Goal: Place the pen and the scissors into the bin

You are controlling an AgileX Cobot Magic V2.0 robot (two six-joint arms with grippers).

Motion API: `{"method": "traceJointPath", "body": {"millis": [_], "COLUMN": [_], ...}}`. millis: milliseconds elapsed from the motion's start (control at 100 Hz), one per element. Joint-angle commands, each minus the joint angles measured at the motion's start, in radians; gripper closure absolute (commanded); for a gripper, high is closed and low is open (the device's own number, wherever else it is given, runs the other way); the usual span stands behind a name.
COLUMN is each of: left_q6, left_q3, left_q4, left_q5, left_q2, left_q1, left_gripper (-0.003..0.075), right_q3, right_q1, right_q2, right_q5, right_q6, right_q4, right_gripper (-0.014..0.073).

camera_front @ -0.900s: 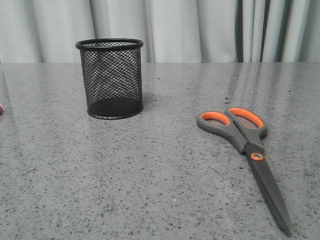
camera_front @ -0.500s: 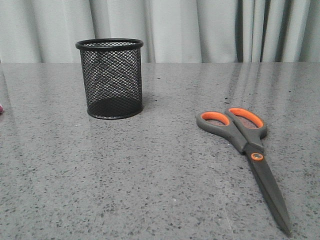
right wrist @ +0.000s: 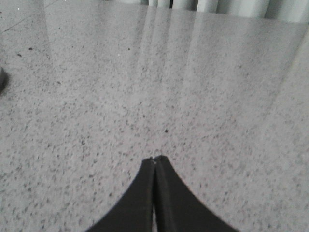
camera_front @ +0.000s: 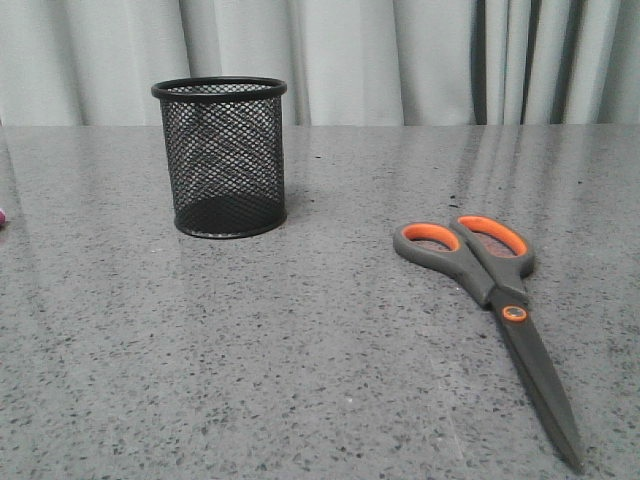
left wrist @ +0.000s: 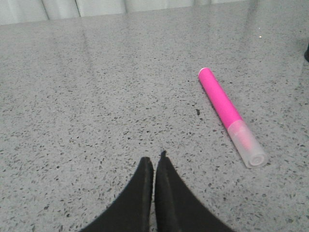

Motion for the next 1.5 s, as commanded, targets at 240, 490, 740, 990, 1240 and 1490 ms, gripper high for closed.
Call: {"method": "traceJointPath", "body": {"millis": [240, 490, 740, 990, 1240, 1490], "left_q6": [-0.01, -0.01, 0.01, 0.296, 0.241, -0.134], "left_q3": [0.045, 0.043, 0.01, -0.185, -0.509, -0.85], "left_q4": [-0.682, -1.012, -1.053, -0.894, -0.62, -0.218], "left_q5": [-0.256, -0.301, -0.316, -0.18, 0.056, 0.368], "left_q2": [-0.032, -0.032, -0.032, 0.046, 0.48, 0.917], "left_q1": [-0.002, -0.002, -0.002, -0.002, -0.022, -0.035], "left_gripper": [0.0739, 0.0739, 0.0736, 0.0451, 0.0414, 0.0484], "right_q3": [0.015, 0.01, -0.099, -0.306, -0.529, -0.598], "right_q1": [-0.002, -0.002, -0.002, -0.002, 0.0, 0.066], "right_q2": [-0.019, -0.019, 0.006, 0.215, 0.539, 0.649], "right_q5": [-0.462, -0.491, -0.415, -0.229, 0.029, 0.033], "right_q6": [0.023, 0.023, 0.023, 0.021, -0.04, -0.04], "right_q4": [0.469, 0.604, 0.581, 0.489, 0.489, 0.489], "right_gripper": [0.0653, 0.0653, 0.0634, 0.0365, 0.0273, 0.0274]}}
